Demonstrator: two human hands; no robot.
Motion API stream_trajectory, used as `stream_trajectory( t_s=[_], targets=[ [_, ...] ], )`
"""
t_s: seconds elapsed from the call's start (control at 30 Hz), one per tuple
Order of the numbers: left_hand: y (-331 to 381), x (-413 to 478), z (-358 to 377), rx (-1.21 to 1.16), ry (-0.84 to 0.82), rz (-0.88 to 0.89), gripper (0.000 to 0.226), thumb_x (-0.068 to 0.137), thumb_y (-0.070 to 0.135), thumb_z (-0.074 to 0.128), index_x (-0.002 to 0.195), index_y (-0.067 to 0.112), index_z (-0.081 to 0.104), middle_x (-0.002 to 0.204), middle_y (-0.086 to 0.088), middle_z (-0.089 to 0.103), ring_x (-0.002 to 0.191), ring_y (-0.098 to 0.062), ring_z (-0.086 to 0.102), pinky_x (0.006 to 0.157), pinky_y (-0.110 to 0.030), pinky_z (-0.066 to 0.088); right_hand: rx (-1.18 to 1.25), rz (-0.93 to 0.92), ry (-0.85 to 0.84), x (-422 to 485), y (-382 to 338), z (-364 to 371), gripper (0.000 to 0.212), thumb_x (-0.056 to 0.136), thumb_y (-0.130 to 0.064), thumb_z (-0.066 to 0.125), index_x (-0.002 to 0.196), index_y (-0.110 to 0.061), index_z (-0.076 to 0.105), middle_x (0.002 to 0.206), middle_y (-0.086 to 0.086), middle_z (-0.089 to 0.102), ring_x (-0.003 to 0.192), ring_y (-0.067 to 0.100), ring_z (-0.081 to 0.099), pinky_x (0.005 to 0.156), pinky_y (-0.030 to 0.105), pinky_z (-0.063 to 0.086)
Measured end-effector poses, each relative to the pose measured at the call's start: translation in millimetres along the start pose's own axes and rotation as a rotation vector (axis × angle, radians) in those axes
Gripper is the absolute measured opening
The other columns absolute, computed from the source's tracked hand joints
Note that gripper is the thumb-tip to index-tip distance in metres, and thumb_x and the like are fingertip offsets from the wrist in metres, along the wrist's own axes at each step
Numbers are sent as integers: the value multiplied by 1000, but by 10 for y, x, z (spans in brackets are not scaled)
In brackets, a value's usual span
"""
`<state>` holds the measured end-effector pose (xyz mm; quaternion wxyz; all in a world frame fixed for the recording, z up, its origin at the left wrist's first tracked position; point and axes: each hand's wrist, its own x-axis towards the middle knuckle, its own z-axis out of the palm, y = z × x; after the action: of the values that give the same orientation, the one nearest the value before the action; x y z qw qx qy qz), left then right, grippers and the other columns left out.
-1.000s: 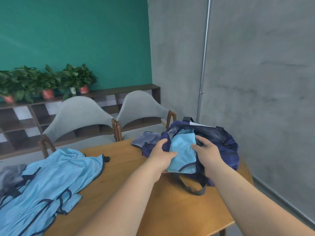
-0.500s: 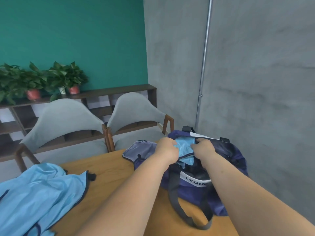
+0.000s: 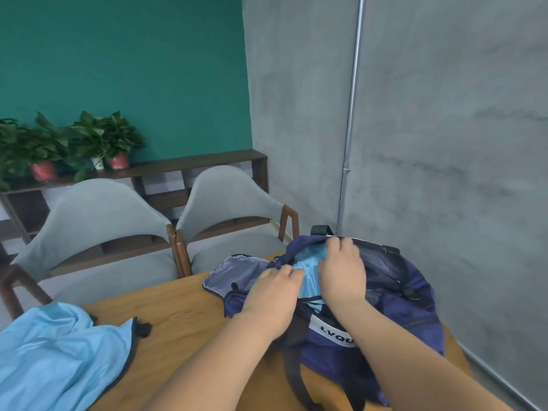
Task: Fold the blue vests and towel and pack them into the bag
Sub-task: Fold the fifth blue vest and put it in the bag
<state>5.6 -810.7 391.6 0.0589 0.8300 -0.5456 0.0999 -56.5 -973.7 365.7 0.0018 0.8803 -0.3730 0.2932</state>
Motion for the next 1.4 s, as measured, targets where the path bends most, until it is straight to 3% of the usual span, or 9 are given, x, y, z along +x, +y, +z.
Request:
stream_trajectory(
  t_s=[0.07, 0.13, 0.2, 0.27, 0.5, 0.63, 0.77, 1.13, 1.4],
  targets=[
    [-49, -24, -18, 99, 55, 38, 44, 96, 7, 53, 138, 17, 48, 128, -3, 63, 120, -27, 59, 115, -40, 34, 43, -362, 21, 10, -8, -20, 31, 78, -15, 75, 109, -15, 69, 102, 8, 60, 91, 33, 62, 69, 43, 53],
    [-57, -47, -25, 145, 56, 51, 40, 98, 13, 50, 138, 15, 47, 125, -5, 65, 120, -26, 58, 115, -41, 32, 30, -578, -254, 11, 35, -8, 42, 96, -34, 54, 136, -22, 62, 137, 9, 56, 126, 35, 54, 98, 46, 50],
    [-42, -75, -7, 219, 27, 66, 39, 100, 16, 50, 139, 13, 45, 127, -8, 65, 121, -28, 56, 114, -43, 31, -74, -473, -573, -41, 145, 32, 56, 107, -52, 30, 160, -35, 31, 169, 2, 23, 156, 30, 18, 124, 47, 24],
    [-37, -94, -8, 282, 13, 88, 34, 101, 18, 52, 135, 14, 49, 127, -9, 64, 121, -29, 54, 115, -44, 30, -42, -279, -670, -115, 233, 99, 59, 108, -58, 20, 164, -42, 11, 175, -5, 3, 160, 24, -2, 128, 48, 12],
    [-75, -62, -73, 325, 50, 269, 25, 99, 10, 57, 119, 16, 72, 111, -5, 65, 112, -28, 52, 116, -44, 31, -121, -164, -558, 81, -48, -82, 58, 100, -60, 29, 151, -36, 43, 163, 5, 35, 149, 33, 27, 116, 53, 28],
    [-115, -17, -4, 187, 152, 328, 12, 84, 20, 77, 93, 27, 75, 85, 6, 60, 90, -22, 56, 101, -39, 48, -104, -57, -718, -12, 21, 194, 70, 98, -65, 30, 163, -45, 9, 173, 4, -14, 157, 39, -16, 126, 61, 2],
    [-148, 9, 17, 182, 206, 334, 8, 82, 23, 79, 87, 27, 74, 81, 6, 57, 86, -21, 55, 93, -38, 52, -27, 23, -749, 18, 7, 309, 75, 100, -64, 33, 163, -48, -4, 171, 4, -24, 156, 40, -21, 126, 60, 1],
    [-132, -183, -181, 248, 76, 193, 47, 103, 21, 60, 149, 20, 53, 142, -2, 58, 141, -26, 42, 122, -41, 29, -95, -63, -762, -57, -100, -228, 64, 107, -58, 16, 166, -34, 6, 175, 1, -9, 159, 34, -14, 126, 62, 6],
    [-55, -743, -432, 250, 7, 7, 57, 100, 25, 66, 152, 20, 45, 155, -5, 45, 147, -28, 34, 122, -44, 28, -48, -121, -719, -410, -383, -763, 65, 109, -58, 21, 167, -33, 8, 175, 2, -3, 161, 31, -5, 128, 55, 8]
  ],
)
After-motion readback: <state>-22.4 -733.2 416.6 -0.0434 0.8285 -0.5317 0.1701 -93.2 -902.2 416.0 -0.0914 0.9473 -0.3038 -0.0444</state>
